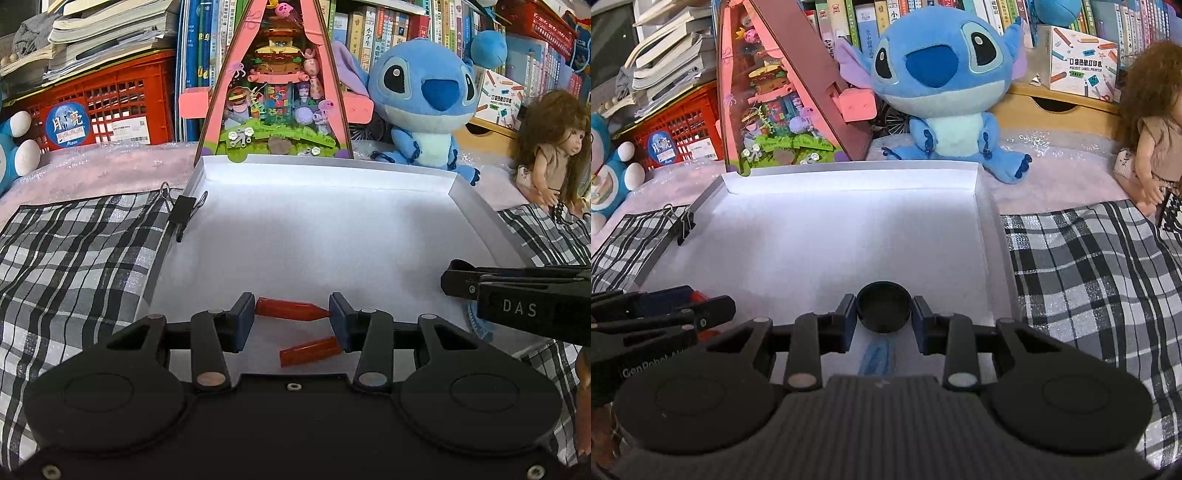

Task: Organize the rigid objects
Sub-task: 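Carry the orange stick and black cap over the white tray with both grippers, then open both grippers to release the stick and cap into the tray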

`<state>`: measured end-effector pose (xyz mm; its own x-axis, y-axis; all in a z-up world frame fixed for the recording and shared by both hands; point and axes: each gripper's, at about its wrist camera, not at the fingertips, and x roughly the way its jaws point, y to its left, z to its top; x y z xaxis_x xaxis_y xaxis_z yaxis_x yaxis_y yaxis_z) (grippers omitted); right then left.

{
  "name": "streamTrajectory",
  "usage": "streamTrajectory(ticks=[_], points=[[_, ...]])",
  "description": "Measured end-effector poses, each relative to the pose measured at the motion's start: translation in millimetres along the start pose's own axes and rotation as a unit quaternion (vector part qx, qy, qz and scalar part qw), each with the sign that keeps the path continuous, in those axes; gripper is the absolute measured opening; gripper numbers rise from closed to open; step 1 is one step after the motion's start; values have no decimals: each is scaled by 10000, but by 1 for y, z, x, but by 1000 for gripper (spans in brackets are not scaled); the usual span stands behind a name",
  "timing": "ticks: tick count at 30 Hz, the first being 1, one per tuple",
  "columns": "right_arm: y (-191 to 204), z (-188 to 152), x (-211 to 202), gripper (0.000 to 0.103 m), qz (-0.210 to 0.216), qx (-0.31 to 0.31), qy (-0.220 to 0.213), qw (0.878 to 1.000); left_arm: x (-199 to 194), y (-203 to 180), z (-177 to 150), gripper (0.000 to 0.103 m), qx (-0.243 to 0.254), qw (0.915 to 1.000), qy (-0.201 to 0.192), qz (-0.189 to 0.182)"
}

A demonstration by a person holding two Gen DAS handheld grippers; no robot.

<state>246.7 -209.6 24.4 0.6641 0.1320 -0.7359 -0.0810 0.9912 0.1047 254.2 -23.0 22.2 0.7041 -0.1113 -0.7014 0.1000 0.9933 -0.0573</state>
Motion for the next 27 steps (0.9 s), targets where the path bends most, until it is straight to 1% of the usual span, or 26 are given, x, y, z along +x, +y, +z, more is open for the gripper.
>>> streamTrajectory(ticks=[2,3,5,6,7,9,11,15,18,25,27], points=[[0,-1,0,37,0,10,-24,10000,-1,-1,-1,42,39,10000,-12,5],[-1,-1,-1,40,8,11,-46,10000,-1,-1,-1,42,55,10000,-8,3],[-2,-2,-3,42,29,30,-130,9999,-4,-1,-2,43,57,10000,-49,-5],[-3,-2,-5,50,48,47,-175,9998,-7,-1,-2,47,71,9999,-84,-18],[-3,-2,-7,56,81,59,-221,9997,-10,-1,-2,50,97,9999,-119,-28],[-5,-3,-12,61,126,69,-296,9995,-17,-2,-3,61,152,9997,-214,-22],[-5,-4,-18,64,135,71,-381,9992,-26,-3,-4,68,221,9992,-319,-35],[-8,-9,-32,72,169,73,-559,9983,-45,-6,-7,76,372,9980,-481,-154],[-10,-15,-42,75,234,65,-640,9977,-59,-6,-11,78,417,9973,-556,-222],[-12,-33,-71,83,349,-82,-905,9952,-89,0,-27,81,348,9959,-727,-405],[-12,-38,-81,84,376,-155,-995,9942,-98,0,-33,82,378,9952,-789,-427]])
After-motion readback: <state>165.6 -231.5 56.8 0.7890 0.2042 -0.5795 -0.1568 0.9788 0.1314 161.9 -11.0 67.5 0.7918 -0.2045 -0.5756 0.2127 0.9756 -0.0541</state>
